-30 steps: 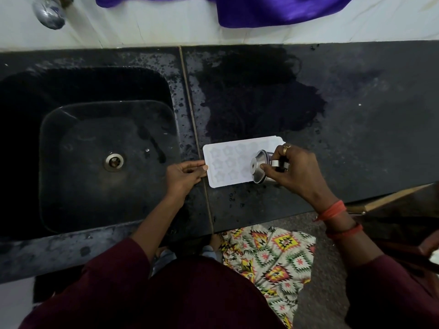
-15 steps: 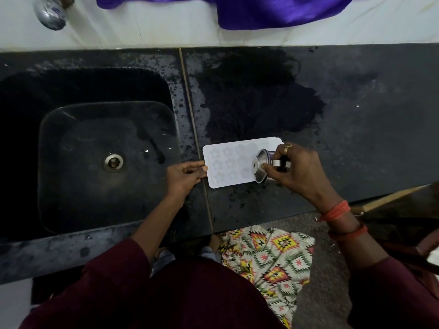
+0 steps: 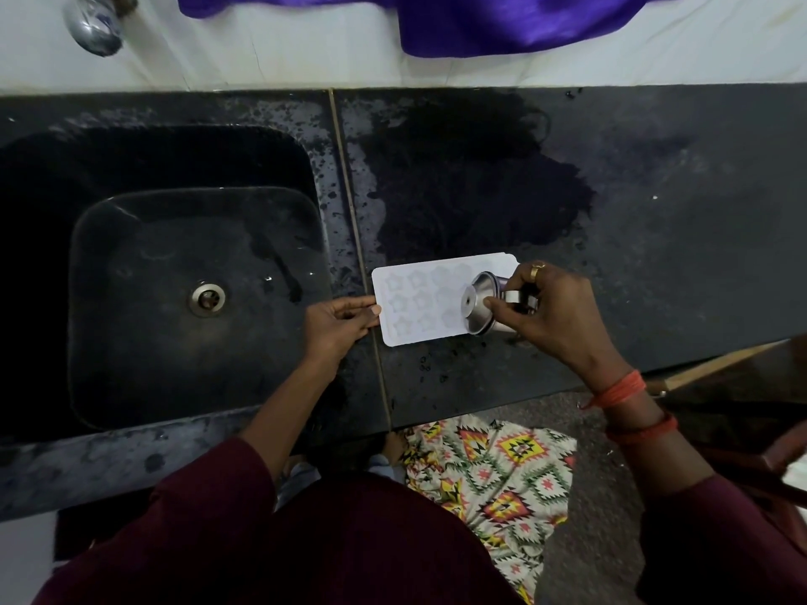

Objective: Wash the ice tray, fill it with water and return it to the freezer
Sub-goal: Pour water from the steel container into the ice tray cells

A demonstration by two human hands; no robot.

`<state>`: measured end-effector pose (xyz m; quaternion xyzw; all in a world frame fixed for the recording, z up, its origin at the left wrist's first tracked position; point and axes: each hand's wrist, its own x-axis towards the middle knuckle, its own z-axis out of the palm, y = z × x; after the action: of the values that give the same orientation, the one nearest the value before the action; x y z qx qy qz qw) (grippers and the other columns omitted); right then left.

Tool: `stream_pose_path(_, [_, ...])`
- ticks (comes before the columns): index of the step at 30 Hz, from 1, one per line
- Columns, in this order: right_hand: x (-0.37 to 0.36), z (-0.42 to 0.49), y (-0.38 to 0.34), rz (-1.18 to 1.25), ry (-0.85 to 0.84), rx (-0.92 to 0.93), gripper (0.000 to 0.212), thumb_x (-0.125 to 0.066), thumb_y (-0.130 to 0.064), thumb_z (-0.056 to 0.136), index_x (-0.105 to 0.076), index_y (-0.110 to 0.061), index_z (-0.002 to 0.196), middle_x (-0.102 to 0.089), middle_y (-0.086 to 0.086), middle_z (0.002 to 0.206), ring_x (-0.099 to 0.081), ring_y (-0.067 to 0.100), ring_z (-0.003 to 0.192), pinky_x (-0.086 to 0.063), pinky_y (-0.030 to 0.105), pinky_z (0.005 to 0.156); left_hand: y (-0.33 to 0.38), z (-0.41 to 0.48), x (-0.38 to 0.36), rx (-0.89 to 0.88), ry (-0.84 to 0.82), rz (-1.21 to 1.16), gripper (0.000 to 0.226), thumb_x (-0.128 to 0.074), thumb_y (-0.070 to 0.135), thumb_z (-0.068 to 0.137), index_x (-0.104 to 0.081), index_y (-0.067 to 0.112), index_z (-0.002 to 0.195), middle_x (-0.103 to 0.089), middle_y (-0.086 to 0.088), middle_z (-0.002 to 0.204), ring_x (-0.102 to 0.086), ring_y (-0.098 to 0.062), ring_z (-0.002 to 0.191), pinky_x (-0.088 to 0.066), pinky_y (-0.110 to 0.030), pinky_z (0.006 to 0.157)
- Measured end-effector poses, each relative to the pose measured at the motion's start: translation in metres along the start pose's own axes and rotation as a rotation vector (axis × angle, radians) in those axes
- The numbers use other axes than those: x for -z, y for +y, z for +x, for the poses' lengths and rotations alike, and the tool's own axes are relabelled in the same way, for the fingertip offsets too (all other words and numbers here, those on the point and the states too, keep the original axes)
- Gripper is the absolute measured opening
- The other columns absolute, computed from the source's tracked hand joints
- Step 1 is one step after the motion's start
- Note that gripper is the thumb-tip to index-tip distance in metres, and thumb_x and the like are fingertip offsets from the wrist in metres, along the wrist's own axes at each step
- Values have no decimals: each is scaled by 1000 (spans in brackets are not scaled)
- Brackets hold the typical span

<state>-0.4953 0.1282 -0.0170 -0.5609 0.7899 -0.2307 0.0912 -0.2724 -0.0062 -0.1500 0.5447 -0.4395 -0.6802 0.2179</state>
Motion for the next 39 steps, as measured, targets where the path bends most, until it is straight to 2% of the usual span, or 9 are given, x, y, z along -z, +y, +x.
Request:
stream_pose_path(4, [0,1,2,80,50,-76,28,-84,-20,77,-58,-15,67,-59,-5,65,-51,1,56,-36,7,57,0,0,1,4,6,2,13,-81,11,82,-77,12,95,-77,-7,88,-74,-5,71,-51,-13,58])
stream_pose_path(8, [-1,6,4,96,61,-101,26,-83,-21,78,-60,-11,69,-64,1,69,-55,9,58,-38,12,58,1,-1,1,12,-2,10,16,-80,11,83,-77,8,99,-77,0,80,-73,-3,70,-53,-13,59])
stream_pose_path(11, [-2,10,3,87,74,-85,27,-82,-20,77,-59,-13,67,-61,-1,66,-53,4,56,-38,10,57,3,0,0,24,-15,14,17,-79,10,84,-76,7,100,-76,8,74,-73,-1,68,-54,-12,62])
stream_pose_path(16, [-5,15,0,50,67,-31,27,-83,-21,77,-59,-11,68,-57,-3,65,-51,1,57,-36,8,57,3,-1,0,31,-10,12,18,-79,9,84,-76,6,101,-75,4,77,-72,0,67,-53,-11,62])
stream_pose_path(21, [-10,20,2,20,36,8,29,-83,-21,76,-57,-13,67,-57,-1,67,-51,11,57,-33,8,59,3,0,0,32,-3,13,20,-79,10,84,-76,4,102,-75,3,79,-72,0,67,-53,-12,63])
stream_pose_path(26, [-11,22,2,8,36,23,29,-84,-20,75,-57,-13,68,-57,-1,68,-51,12,58,-33,8,59,3,-1,1,22,-12,15,20,-78,9,84,-76,4,103,-76,-6,87,-72,-1,68,-53,-12,63])
stream_pose_path(34, [-11,25,-2,-16,29,67,27,-82,-19,74,-57,-10,69,-57,2,67,-50,14,57,-37,21,58,4,-2,1,22,-15,13,18,-79,10,84,-76,6,101,-76,-2,84,-73,-2,69,-54,-14,64])
stream_pose_path(37, [-11,27,-1,-19,20,85,26,-82,-18,74,-57,-11,70,-56,0,68,-49,13,58,-33,13,58,4,-1,1,25,-11,13,17,-79,11,84,-76,7,100,-76,-5,86,-73,-2,70,-54,-12,63])
stream_pose_path(39, [-12,28,-2,-27,21,88,25,-82,-18,74,-58,-11,71,-56,0,68,-50,13,58,-32,13,59,4,-1,1,25,-11,11,17,-79,10,84,-76,7,101,-76,-2,83,-72,-1,69,-53,-11,62])
